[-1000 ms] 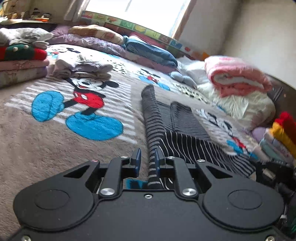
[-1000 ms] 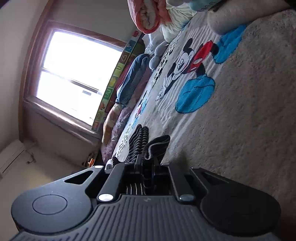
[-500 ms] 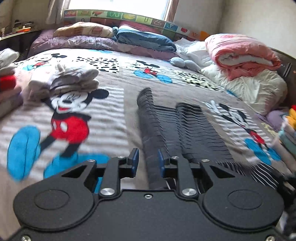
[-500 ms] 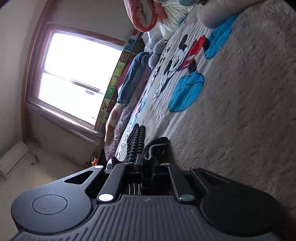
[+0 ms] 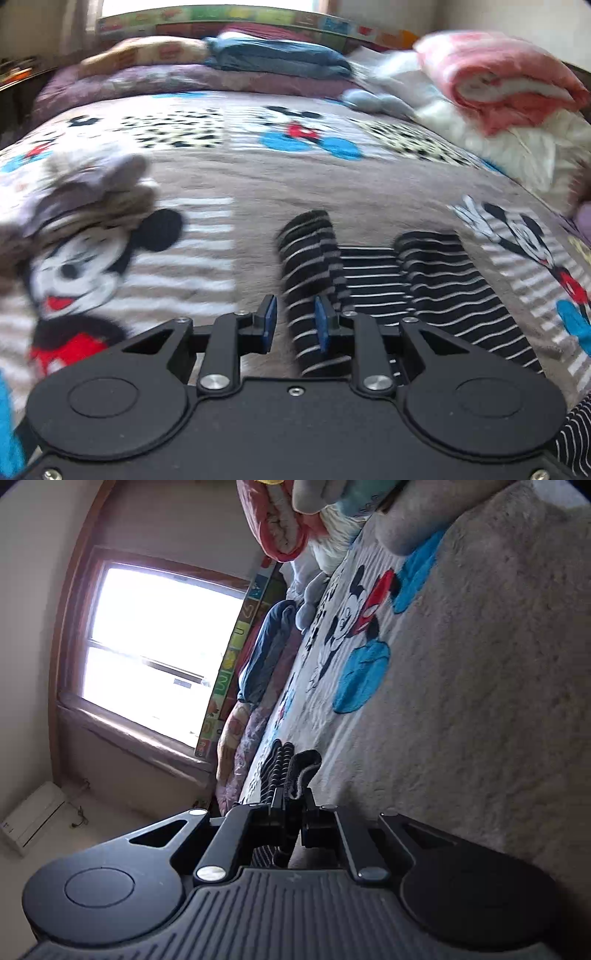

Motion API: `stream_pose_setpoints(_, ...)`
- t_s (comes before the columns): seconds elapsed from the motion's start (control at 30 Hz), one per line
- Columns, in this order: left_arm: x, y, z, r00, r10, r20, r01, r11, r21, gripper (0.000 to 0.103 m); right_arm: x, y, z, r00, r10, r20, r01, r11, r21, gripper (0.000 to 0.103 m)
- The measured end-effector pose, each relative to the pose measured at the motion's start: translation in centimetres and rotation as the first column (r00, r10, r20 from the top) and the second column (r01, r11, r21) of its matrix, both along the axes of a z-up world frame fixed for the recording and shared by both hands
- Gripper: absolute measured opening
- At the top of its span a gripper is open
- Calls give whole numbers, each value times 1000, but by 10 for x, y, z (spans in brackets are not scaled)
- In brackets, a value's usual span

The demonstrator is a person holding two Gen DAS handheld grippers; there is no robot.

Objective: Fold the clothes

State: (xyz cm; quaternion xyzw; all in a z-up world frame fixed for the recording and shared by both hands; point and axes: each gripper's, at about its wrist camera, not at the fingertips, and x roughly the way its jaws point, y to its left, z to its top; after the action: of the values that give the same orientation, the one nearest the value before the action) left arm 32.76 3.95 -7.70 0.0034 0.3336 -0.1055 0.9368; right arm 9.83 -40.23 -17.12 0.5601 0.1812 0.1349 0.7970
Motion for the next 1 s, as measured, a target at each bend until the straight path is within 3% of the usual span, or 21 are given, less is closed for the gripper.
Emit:
stream_pose_setpoints(0.27, 21, -13, -7, 994, -107, -4, 107, 993, 57, 20, 9, 14, -3, 999, 25, -31, -28, 996, -81, 9)
stream_pose_setpoints(0.4, 35, -13, -2, 995, -99, 8, 98, 993, 61, 20, 11, 18, -3, 999, 24, -34, -28, 994, -103, 9)
stream_pose_setpoints(0.6, 66, -18, -4, 997, -82, 10, 82, 997, 2, 20, 13, 20, -2, 999, 17, -34, -22, 992, -125, 7)
stream_pose_setpoints(0.7, 78, -34, -22, 991, -124, -44, 127, 989, 70, 20, 13, 20, -2, 999, 16, -33, -20, 991, -130, 7)
stream_pose_setpoints(1.0, 57, -3, 9, 996, -79, 30, 81, 993, -89, 20, 16, 20, -2, 999, 17, -34, -22, 991, -131, 7)
